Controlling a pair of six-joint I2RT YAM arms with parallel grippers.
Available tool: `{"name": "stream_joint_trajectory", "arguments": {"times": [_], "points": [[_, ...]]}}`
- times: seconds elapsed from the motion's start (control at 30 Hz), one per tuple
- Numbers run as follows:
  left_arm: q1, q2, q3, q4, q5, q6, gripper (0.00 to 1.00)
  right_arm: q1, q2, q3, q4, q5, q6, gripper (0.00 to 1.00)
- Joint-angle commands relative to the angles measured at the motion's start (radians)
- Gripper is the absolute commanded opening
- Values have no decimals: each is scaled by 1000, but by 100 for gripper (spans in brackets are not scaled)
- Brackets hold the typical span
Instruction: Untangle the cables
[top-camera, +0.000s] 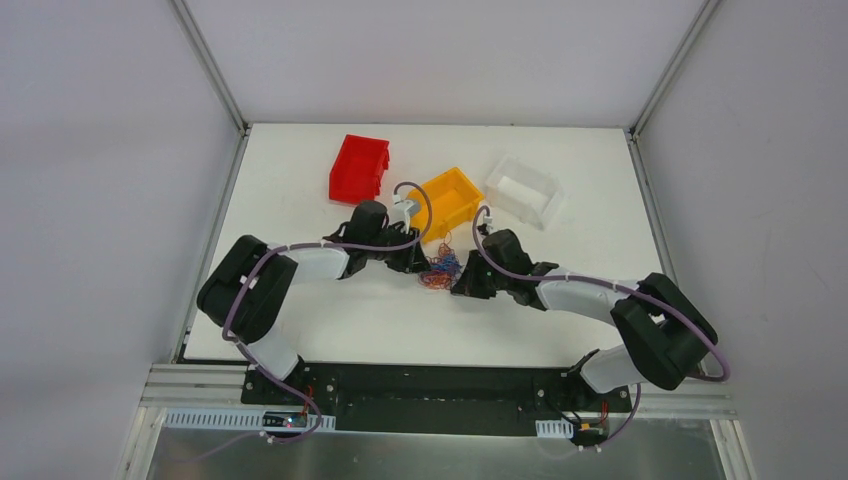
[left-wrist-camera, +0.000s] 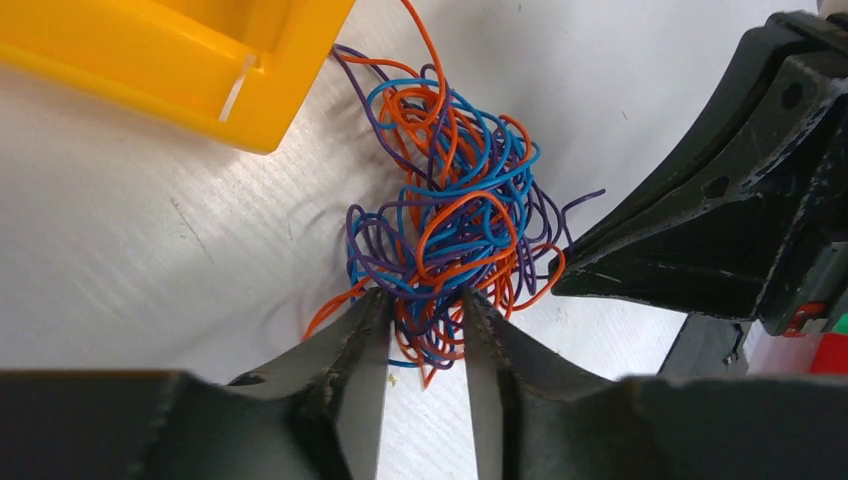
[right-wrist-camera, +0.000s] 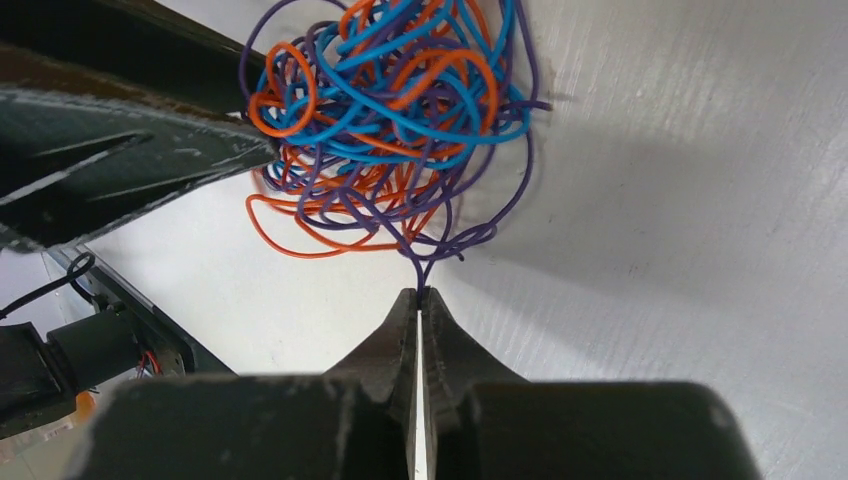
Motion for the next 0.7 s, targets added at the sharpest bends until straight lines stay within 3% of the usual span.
{"name": "stream_joint_trajectory", "arguments": {"times": [0.0, 0.07, 0.1, 0.37, 0.53, 0.67], "points": [[-3, 19, 49, 11, 84, -4, 22, 4, -52, 12, 15, 23, -10, 0], [-3, 3, 46, 2, 85, 10, 2, 6, -63, 13, -1, 38, -9, 0], [-2, -22, 36, -2, 59, 19, 0, 3, -73, 12, -11, 52, -4, 0], [40, -289, -137, -14, -246, 47, 0, -35, -284, -29, -211, 376, 26, 0], [49, -418, -201, -75, -500, 36, 0, -138, -509, -71, -353, 596, 33, 0], [54, -513, -250, -96, -694, 16, 0, -257, -639, -75, -450, 681, 27, 0]]}}
